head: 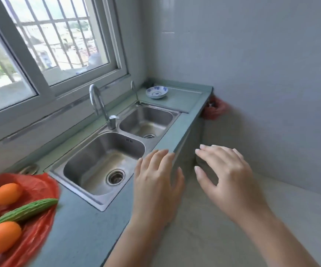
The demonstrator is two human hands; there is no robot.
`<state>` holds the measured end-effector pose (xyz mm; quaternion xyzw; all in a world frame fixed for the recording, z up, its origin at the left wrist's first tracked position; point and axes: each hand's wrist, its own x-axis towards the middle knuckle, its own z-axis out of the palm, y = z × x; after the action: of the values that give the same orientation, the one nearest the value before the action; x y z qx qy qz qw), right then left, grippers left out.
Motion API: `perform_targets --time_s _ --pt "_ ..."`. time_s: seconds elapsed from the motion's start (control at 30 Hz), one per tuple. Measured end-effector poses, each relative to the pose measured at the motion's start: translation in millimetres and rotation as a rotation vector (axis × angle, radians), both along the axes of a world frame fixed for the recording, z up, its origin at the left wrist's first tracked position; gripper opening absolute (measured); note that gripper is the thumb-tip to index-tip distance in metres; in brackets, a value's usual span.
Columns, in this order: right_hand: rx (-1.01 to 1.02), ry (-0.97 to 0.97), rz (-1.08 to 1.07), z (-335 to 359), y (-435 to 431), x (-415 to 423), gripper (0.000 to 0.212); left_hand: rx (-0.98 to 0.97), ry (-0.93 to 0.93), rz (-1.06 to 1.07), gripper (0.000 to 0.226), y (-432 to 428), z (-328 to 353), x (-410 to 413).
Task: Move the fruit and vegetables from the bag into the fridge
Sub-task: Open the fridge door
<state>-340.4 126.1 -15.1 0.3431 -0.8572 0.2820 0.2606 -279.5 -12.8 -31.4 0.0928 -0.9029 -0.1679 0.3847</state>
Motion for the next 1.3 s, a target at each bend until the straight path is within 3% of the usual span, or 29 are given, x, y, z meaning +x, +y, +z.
perform_targets --time_s 0.47,0.8,1.3 --pt "-0.005 0.078 -0.557 2.9 215.9 -44.4 0.037 -0.033 -0.033 -0.598 0.034 211.3 -2.4 -127.6" --pt "-0.015 0.132 -0.858 14.7 408.4 -87.0 0.037 0.002 -0.02 -0.821 0.038 405.1 13.7 -216.2" --pt "0.008 0.023 -1.183 -15.9 581.1 -168.1 0.038 0.092 -0.219 -1.202 0.042 599.2 -17.5 -338.3"
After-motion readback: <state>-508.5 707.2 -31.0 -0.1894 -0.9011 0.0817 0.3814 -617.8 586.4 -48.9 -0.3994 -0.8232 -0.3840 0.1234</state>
